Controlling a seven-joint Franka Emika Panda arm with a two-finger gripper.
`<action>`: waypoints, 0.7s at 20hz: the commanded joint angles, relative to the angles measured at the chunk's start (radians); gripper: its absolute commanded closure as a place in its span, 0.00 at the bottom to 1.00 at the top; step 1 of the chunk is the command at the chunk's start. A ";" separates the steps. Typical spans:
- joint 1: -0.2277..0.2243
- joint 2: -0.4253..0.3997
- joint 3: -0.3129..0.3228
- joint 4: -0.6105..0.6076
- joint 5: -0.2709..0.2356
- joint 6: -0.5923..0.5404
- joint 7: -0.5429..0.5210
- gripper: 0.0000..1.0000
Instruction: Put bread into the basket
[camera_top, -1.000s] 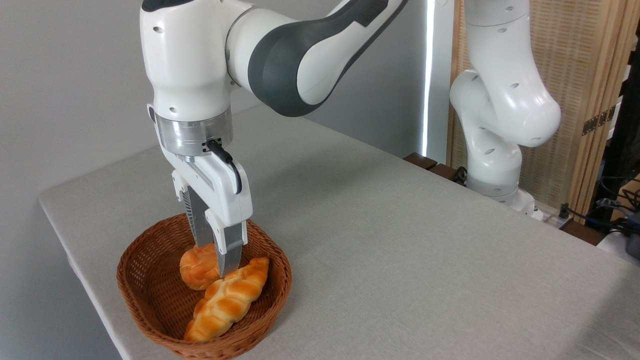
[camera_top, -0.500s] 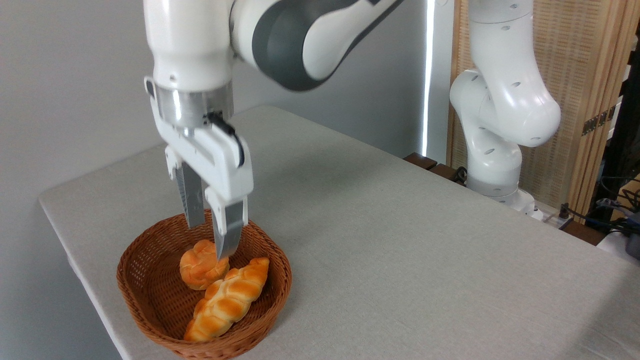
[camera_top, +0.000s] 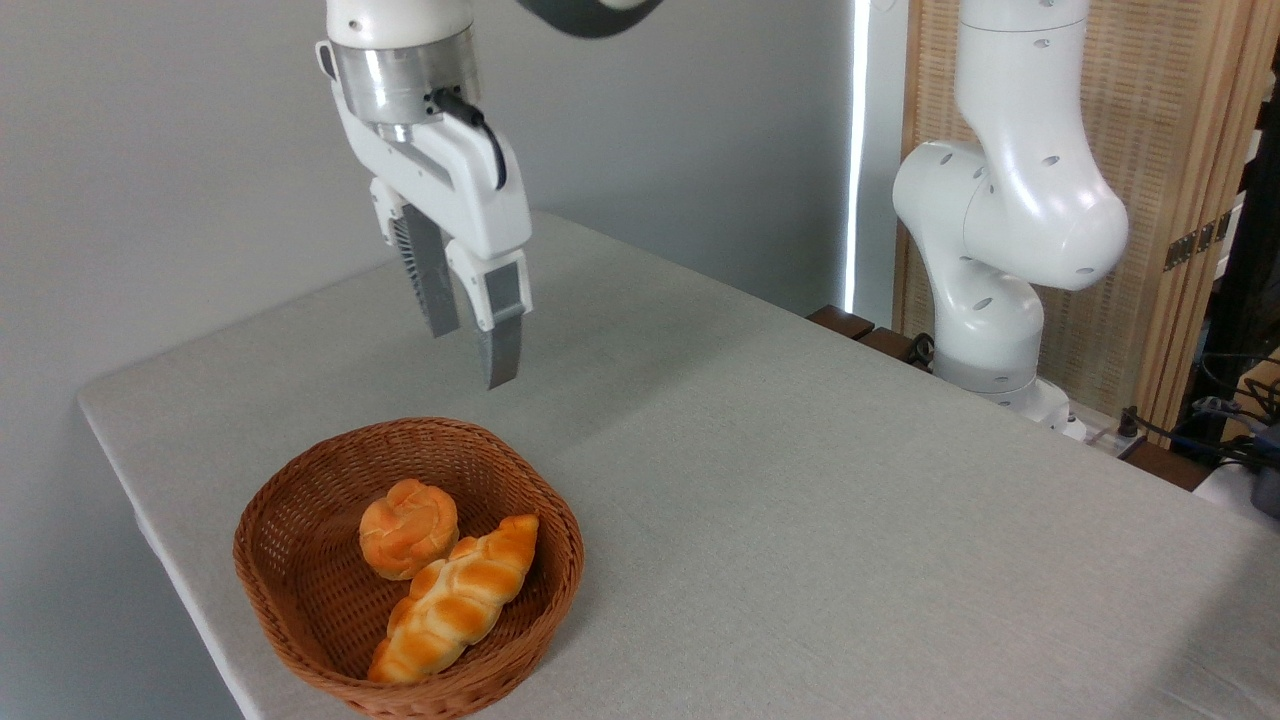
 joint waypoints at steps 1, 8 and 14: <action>0.036 -0.026 -0.015 -0.009 0.033 -0.026 0.009 0.00; 0.038 -0.031 0.022 -0.009 0.064 -0.006 0.041 0.00; 0.038 -0.028 0.041 -0.007 0.056 0.008 0.038 0.00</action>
